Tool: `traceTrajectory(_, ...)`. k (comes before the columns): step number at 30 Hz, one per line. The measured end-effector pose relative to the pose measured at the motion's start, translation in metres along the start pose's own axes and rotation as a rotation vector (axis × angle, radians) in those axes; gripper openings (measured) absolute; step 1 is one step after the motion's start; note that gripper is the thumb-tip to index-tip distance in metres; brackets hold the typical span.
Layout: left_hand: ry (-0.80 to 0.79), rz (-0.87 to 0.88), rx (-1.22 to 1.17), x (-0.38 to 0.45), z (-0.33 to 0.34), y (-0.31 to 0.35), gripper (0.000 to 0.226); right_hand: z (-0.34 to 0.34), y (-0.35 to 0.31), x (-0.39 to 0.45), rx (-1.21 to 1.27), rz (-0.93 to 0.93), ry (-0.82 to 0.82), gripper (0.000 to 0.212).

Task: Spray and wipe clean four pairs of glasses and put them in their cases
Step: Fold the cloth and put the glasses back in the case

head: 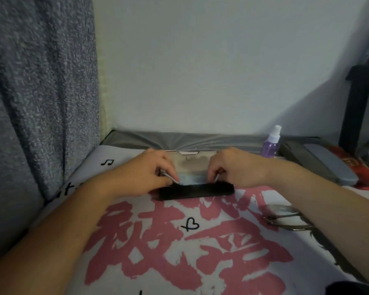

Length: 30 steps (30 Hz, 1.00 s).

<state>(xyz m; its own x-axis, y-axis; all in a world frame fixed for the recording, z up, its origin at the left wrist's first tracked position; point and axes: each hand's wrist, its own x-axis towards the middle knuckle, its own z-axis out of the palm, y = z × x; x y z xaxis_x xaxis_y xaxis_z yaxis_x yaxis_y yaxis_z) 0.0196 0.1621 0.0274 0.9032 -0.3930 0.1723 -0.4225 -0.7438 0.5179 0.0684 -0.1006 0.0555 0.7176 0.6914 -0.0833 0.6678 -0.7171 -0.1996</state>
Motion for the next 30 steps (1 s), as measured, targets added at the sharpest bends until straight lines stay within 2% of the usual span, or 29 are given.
traceTrajectory(5, -0.119, -0.033, 0.033, -0.006, 0.001, 0.000, 0.028, -0.003, -0.006, -0.001, -0.039, 0.003, -0.071, 0.036)
traceTrajectory(8, -0.105, -0.054, 0.012, -0.010, 0.002, 0.002, 0.019, -0.001, -0.007, -0.003, -0.035, 0.047, -0.027, 0.038)
traceTrajectory(10, -0.071, -0.039, -0.005, -0.012, 0.003, 0.005, 0.030, 0.000, -0.009, -0.006, -0.042, 0.073, 0.002, 0.042)
traceTrajectory(13, -0.078, 0.006, 0.136, -0.014, 0.008, 0.010, 0.045, 0.001, -0.014, -0.011, -0.029, 0.131, -0.031, 0.047)
traceTrajectory(15, -0.083, 0.000, 0.307, -0.013, 0.013, 0.019, 0.046, 0.000, -0.019, -0.019, -0.008, 0.161, 0.015, 0.050)
traceTrajectory(17, -0.049, -0.005, 0.449, -0.013, 0.018, 0.032, 0.047, -0.001, -0.020, -0.037, 0.037, 0.189, 0.189, 0.050)
traceTrajectory(21, 0.148, 0.055, 0.595, -0.014, 0.037, 0.050, 0.056, 0.012, -0.018, -0.110, 0.184, 0.377, 0.764, 0.034)
traceTrajectory(23, 0.199, 0.086, 0.564, -0.012, 0.046, 0.054, 0.051, 0.032, -0.025, -0.145, 0.275, 0.520, 0.888, 0.025)
traceTrajectory(26, 0.199, 0.157, 0.513, -0.010, 0.059, 0.059, 0.049, 0.070, -0.037, -0.182, 0.302, 0.665, 0.739, 0.014)
traceTrajectory(30, 0.208, 0.258, 0.520, -0.013, 0.071, 0.068, 0.043, 0.087, -0.026, -0.203, -0.027, 0.689, 0.690, 0.024)
